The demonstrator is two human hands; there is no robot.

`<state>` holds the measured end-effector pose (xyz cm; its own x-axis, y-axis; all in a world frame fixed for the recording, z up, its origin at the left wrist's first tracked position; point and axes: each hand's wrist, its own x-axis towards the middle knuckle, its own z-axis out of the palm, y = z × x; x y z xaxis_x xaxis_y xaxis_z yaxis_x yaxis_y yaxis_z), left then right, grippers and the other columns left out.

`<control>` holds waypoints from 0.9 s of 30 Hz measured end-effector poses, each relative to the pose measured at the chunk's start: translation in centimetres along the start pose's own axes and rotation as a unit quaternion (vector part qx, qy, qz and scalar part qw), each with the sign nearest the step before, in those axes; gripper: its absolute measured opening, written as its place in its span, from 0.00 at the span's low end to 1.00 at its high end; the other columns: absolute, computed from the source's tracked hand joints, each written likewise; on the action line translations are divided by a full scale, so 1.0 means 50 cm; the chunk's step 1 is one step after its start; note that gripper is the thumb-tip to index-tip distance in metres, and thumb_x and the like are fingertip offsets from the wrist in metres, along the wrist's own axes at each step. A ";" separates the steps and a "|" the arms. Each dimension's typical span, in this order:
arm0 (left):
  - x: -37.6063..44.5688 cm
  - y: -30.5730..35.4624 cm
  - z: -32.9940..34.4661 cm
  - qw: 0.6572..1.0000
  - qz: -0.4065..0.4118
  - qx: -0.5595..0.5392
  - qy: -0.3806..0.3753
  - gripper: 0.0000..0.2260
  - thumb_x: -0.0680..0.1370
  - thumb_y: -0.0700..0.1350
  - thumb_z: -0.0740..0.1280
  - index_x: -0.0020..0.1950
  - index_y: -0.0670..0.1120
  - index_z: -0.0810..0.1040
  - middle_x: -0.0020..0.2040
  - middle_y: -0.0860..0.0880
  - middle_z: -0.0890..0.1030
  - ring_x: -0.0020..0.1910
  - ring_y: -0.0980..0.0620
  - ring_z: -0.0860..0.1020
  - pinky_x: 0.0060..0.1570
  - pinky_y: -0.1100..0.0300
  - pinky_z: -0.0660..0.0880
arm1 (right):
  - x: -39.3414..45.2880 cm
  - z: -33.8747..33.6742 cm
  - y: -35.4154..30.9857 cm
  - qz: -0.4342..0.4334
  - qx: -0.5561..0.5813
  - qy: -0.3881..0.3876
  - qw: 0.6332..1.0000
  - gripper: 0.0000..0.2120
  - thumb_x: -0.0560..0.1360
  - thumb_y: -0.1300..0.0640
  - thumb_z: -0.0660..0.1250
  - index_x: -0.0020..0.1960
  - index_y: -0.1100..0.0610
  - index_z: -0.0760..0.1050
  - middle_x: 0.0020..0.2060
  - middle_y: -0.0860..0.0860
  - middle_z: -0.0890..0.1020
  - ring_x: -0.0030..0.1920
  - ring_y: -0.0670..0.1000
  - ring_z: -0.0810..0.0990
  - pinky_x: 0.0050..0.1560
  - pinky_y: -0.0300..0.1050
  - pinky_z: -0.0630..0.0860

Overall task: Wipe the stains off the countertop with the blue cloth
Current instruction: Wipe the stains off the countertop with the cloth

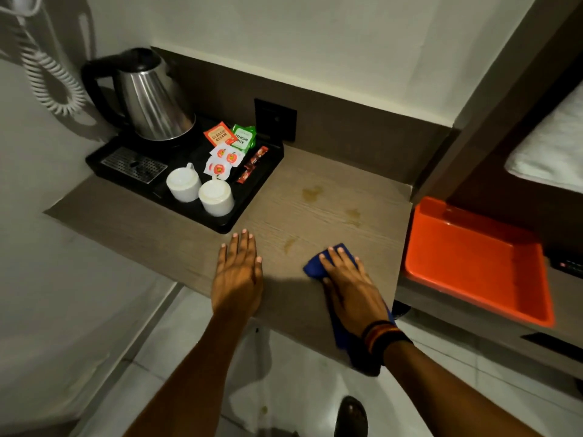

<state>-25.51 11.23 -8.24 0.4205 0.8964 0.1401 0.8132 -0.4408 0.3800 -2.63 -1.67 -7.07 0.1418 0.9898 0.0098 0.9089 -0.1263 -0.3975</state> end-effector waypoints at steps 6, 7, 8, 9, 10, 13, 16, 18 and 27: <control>0.006 -0.003 0.013 0.999 -0.008 0.007 0.036 0.23 0.85 0.50 0.54 0.80 0.45 0.63 0.80 0.45 0.66 0.80 0.47 0.62 0.79 0.44 0.62 | 0.170 0.017 -0.069 0.072 -0.021 0.019 0.997 0.26 0.85 0.49 0.50 0.82 0.50 0.53 0.82 0.50 0.53 0.82 0.51 0.46 0.81 0.56 0.43; 0.006 -0.002 0.010 0.999 -0.004 0.006 0.035 0.23 0.85 0.49 0.54 0.80 0.44 0.63 0.80 0.45 0.66 0.81 0.47 0.62 0.79 0.43 0.62 | 0.168 0.026 -0.094 0.044 -0.031 0.016 0.998 0.26 0.85 0.49 0.50 0.81 0.50 0.54 0.82 0.51 0.54 0.82 0.52 0.48 0.81 0.57 0.44; 0.004 -0.002 0.008 0.999 -0.001 0.006 0.033 0.23 0.85 0.49 0.54 0.80 0.44 0.64 0.80 0.45 0.66 0.81 0.47 0.62 0.79 0.43 0.62 | 0.152 0.038 -0.113 0.008 -0.043 0.006 0.999 0.25 0.85 0.50 0.51 0.81 0.50 0.55 0.82 0.51 0.56 0.82 0.53 0.50 0.81 0.57 0.45; 0.002 -0.001 0.003 1.000 0.001 0.006 0.031 0.23 0.85 0.49 0.55 0.80 0.43 0.64 0.80 0.44 0.66 0.81 0.47 0.62 0.79 0.43 0.62 | 0.125 0.043 -0.123 -0.030 -0.044 -0.006 0.999 0.25 0.84 0.49 0.52 0.80 0.49 0.57 0.81 0.50 0.58 0.82 0.52 0.51 0.81 0.57 0.46; 0.001 0.001 -0.001 1.000 0.000 0.006 0.027 0.23 0.85 0.49 0.54 0.80 0.43 0.64 0.80 0.44 0.65 0.81 0.47 0.62 0.79 0.43 0.62 | 0.091 0.042 -0.120 -0.056 -0.031 -0.018 0.998 0.24 0.84 0.48 0.52 0.80 0.46 0.58 0.81 0.48 0.59 0.81 0.50 0.52 0.81 0.55 0.46; 0.004 0.007 -0.005 1.000 -0.012 0.002 0.016 0.24 0.85 0.49 0.53 0.80 0.44 0.63 0.81 0.45 0.64 0.81 0.47 0.60 0.80 0.43 0.61 | 0.025 0.017 -0.042 -0.039 0.017 -0.008 0.999 0.23 0.84 0.47 0.53 0.79 0.42 0.59 0.81 0.40 0.56 0.81 0.43 0.47 0.81 0.48 0.43; 0.009 -0.001 0.005 0.999 -0.026 -0.028 0.007 0.22 0.86 0.48 0.54 0.80 0.45 0.63 0.81 0.45 0.64 0.81 0.46 0.60 0.80 0.42 0.59 | 0.053 -0.002 0.027 0.072 -0.018 0.038 0.997 0.24 0.84 0.47 0.51 0.80 0.43 0.56 0.80 0.41 0.52 0.81 0.44 0.47 0.81 0.50 0.43; 0.011 -0.006 0.011 0.999 -0.025 -0.044 0.006 0.23 0.85 0.48 0.55 0.80 0.45 0.63 0.81 0.45 0.64 0.81 0.46 0.60 0.80 0.43 0.56 | 0.112 -0.001 0.015 0.121 -0.023 0.066 0.990 0.24 0.85 0.47 0.50 0.80 0.46 0.56 0.81 0.45 0.55 0.82 0.47 0.47 0.82 0.53 0.45; 0.014 -0.002 -0.018 0.999 0.037 0.015 -0.027 0.24 0.85 0.47 0.54 0.81 0.43 0.59 0.82 0.43 0.61 0.82 0.46 0.59 0.80 0.44 0.59 | 0.038 0.026 -0.063 0.018 0.016 0.020 1.000 0.23 0.84 0.47 0.53 0.79 0.42 0.58 0.80 0.42 0.58 0.81 0.44 0.50 0.81 0.50 0.45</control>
<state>-25.66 11.93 -7.35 0.5006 0.8576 0.1179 0.7902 -0.5083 0.3422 -5.75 0.69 -6.99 0.1901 0.9813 0.0317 0.8902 -0.1587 -0.4271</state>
